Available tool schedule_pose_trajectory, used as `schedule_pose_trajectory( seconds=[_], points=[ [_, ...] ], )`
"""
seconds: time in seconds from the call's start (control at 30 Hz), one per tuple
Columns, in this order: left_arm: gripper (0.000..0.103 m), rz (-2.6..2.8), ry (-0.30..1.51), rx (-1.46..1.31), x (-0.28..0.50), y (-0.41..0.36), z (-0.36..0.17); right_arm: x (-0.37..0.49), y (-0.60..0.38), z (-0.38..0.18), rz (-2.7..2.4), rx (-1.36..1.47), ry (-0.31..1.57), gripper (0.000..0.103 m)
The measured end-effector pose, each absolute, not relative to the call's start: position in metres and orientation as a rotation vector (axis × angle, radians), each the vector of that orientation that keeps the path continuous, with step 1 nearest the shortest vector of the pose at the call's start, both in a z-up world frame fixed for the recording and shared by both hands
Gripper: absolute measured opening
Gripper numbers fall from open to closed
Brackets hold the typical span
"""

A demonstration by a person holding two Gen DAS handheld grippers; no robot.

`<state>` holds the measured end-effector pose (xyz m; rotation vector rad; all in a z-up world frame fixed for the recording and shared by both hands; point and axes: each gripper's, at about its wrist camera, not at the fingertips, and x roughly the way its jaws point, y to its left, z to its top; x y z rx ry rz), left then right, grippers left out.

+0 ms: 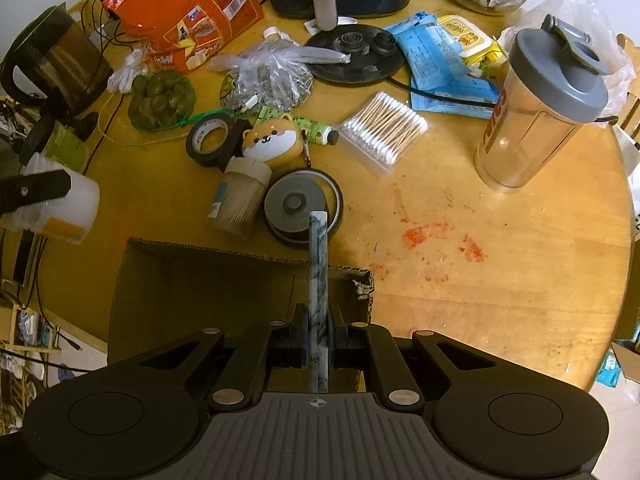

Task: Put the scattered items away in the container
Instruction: 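Carry the jar in the left tool while the right tool carries the stick over the box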

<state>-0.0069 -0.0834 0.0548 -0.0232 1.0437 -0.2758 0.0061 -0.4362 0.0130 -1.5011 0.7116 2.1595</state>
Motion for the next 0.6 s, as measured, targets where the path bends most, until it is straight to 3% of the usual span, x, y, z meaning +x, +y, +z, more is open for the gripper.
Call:
schedule_pose_trajectory(
  seconds=[0.6],
  points=[
    [0.052, -0.316, 1.112, 0.037, -0.027, -0.108, 0.017, 0.02, -0.443, -0.012, 2.108, -1.528, 0.817, 0.011]
  ],
)
